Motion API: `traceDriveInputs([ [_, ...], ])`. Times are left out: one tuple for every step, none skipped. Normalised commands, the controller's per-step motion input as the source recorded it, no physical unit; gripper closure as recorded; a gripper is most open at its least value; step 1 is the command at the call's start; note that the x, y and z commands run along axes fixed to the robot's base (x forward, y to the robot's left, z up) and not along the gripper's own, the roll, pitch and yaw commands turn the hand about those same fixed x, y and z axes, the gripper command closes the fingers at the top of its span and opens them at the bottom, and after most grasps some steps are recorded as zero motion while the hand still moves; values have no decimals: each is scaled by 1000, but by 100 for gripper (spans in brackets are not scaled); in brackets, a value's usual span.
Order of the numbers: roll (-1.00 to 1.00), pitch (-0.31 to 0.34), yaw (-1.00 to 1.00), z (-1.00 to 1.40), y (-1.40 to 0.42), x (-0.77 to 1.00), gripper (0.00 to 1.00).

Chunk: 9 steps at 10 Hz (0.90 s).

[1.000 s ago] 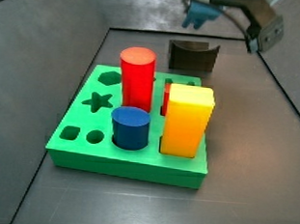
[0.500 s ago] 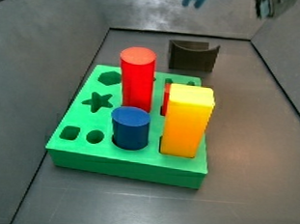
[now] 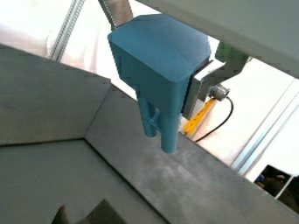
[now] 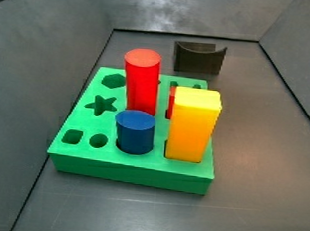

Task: Pick up the 3 prong object. Move up. Rotate the 3 prong object. Place the 3 prong object on the fixture. Regrasp the 3 prong object. Move to above the board. Insert the 3 prong object.
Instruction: Move to above the board.

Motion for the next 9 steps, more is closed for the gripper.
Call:
traceDriveInputs([
  [-1000, 27, -2, 274, -1000, -550, 100],
  [-1000, 13, 0, 247, -1000, -551, 100],
  [-1000, 2, 8, 266, -1000, -588, 100],
  [-1000, -12, 8, 262, -1000, -620, 100],
  [-1000, -28, 5, 275, -1000, -661, 100],
  [-1000, -49, 4, 301, -1000, -735, 100],
  [-1000, -67, 4, 258, -787, -648, 100],
  [-1000, -95, 4, 148, -373, -425, 100],
  [-1000, -115, 4, 91, -176, -303, 100],
])
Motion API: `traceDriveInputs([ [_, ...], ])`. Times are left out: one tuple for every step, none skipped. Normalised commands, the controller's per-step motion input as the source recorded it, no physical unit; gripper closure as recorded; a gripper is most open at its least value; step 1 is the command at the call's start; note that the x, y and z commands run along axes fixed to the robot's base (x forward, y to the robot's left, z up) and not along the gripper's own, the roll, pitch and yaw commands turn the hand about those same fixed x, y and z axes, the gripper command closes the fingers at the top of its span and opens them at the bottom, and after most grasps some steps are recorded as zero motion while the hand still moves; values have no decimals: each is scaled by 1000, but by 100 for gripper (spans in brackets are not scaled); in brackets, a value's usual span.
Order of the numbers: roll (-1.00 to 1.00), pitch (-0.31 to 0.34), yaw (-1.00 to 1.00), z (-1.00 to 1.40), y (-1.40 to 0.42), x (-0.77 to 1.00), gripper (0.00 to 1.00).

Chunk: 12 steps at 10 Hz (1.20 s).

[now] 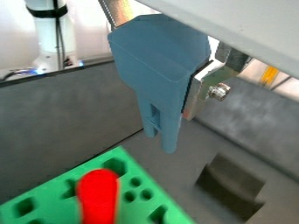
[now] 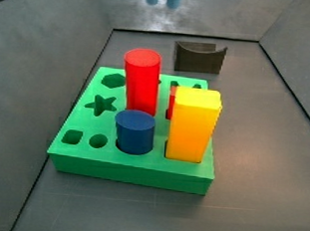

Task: Pick up the 3 prong object. Move up. Rotate the 3 prong object. Place the 3 prong object on the fixture. Regrasp the 3 prong object. Move to above the board. Insert the 3 prong object.
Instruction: Move to above the board, then insert the 3 prong object.

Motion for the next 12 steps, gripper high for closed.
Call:
traceDriveInputs([
  [-1000, -146, 1, 58, -69, -238, 100],
  [-1000, -190, 0, 42, -15, -206, 100],
  [-725, -194, 2, 32, 36, -178, 100],
  [-518, -189, -1, 25, 54, -164, 100],
  [-319, -160, -4, 20, 42, -136, 100],
  [-227, -128, -6, 14, 37, -104, 100],
  [4, 3, 0, 0, 0, 0, 100],
  [-1, 0, -91, 0, 0, 46, 100],
  [-137, 0, -354, 0, 134, 129, 100],
  [-274, 0, -463, 0, 280, 160, 100],
  [-290, -60, -609, 0, 117, 197, 100],
  [-307, -86, -606, 0, 103, 100, 100],
])
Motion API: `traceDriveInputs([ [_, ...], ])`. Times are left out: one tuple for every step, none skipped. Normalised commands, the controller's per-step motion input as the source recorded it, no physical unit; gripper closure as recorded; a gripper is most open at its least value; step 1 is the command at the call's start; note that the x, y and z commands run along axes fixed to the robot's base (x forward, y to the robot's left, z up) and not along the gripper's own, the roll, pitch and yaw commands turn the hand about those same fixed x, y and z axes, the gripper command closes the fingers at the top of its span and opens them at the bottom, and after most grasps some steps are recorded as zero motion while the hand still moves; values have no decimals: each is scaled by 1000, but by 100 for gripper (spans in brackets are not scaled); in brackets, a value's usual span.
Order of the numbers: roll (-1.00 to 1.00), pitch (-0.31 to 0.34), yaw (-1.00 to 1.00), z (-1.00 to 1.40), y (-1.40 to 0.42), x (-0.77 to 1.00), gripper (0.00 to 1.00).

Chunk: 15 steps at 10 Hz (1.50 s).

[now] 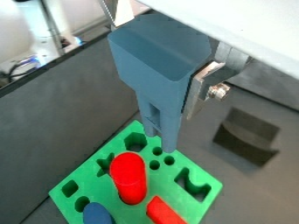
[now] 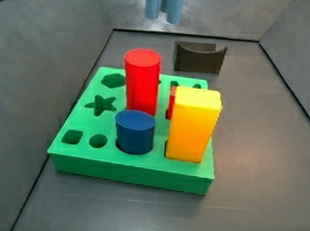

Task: Pick up the 3 prong object. Move up. Rotate the 3 prong object. Place the 3 prong object on the fixture. Regrasp the 3 prong object. Move to above the board. Insert the 3 prong object.
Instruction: Insert the 3 prong object.

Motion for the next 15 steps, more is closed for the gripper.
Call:
traceDriveInputs([
  [-264, -57, -680, -9, 46, 37, 100],
  [-246, -37, -726, -34, 6, 31, 100],
  [-226, -20, -769, -77, 0, 6, 100],
  [-210, 0, -791, -117, 0, 0, 100],
  [-207, 0, -791, -189, 0, 14, 100],
  [-210, 0, -823, -200, 0, 26, 100],
  [-173, 0, -814, -214, 0, 9, 100],
  [-191, 0, -829, -217, 0, 26, 100],
  [-100, 0, -554, -97, 197, 63, 100],
  [-23, -17, 0, -97, 0, 0, 100],
  [-191, 0, -391, -137, 351, 0, 100],
  [-186, 0, -517, -191, 297, 0, 100],
  [-180, 0, -586, -197, 229, 0, 100],
  [-174, 0, -766, -169, 40, 49, 100],
  [-151, 0, -846, -177, 0, 20, 100],
])
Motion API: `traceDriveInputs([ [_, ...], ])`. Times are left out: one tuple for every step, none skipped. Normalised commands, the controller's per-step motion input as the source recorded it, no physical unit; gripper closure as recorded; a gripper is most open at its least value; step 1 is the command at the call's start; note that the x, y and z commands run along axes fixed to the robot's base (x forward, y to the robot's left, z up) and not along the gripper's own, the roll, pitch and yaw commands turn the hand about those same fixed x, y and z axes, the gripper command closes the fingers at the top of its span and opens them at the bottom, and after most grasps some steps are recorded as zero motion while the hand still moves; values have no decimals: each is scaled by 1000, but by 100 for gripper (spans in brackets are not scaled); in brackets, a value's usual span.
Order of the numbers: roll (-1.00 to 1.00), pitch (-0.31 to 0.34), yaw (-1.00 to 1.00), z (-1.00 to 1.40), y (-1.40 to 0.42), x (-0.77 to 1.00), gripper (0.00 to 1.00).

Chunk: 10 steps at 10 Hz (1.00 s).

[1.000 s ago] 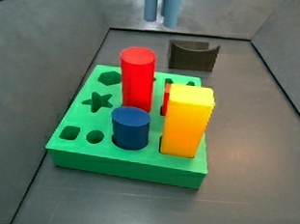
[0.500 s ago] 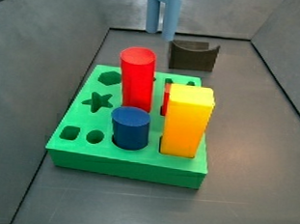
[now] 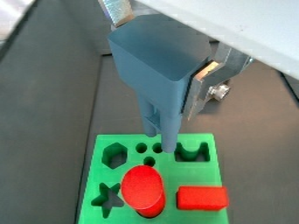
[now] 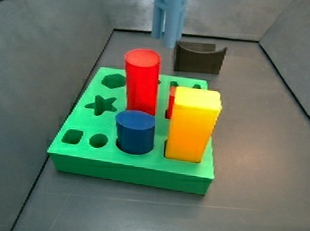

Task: Pick up the 3 prong object. Move up. Rotate the 3 prong object. Place the 3 prong object on the fixture. Regrasp the 3 prong object. Move to above the board. Insert the 3 prong object.
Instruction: Insert the 3 prong object.

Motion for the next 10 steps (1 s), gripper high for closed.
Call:
traceDriveInputs([
  [-133, 0, -826, -189, 6, 0, 100],
  [-141, 1, -814, -197, 14, 0, 100],
  [-130, 7, -791, -211, 43, 0, 100],
  [-61, 26, -497, -34, 206, -46, 100],
  [-21, 0, 0, 0, 0, 0, 100],
  [-13, 0, -40, -103, 140, 3, 100],
  [-60, 0, -117, -251, 294, 0, 100],
  [-30, 0, -154, -283, 263, 0, 100],
  [-27, 0, -154, -223, 203, 0, 100],
  [-4, 0, -100, -200, 106, 0, 100],
])
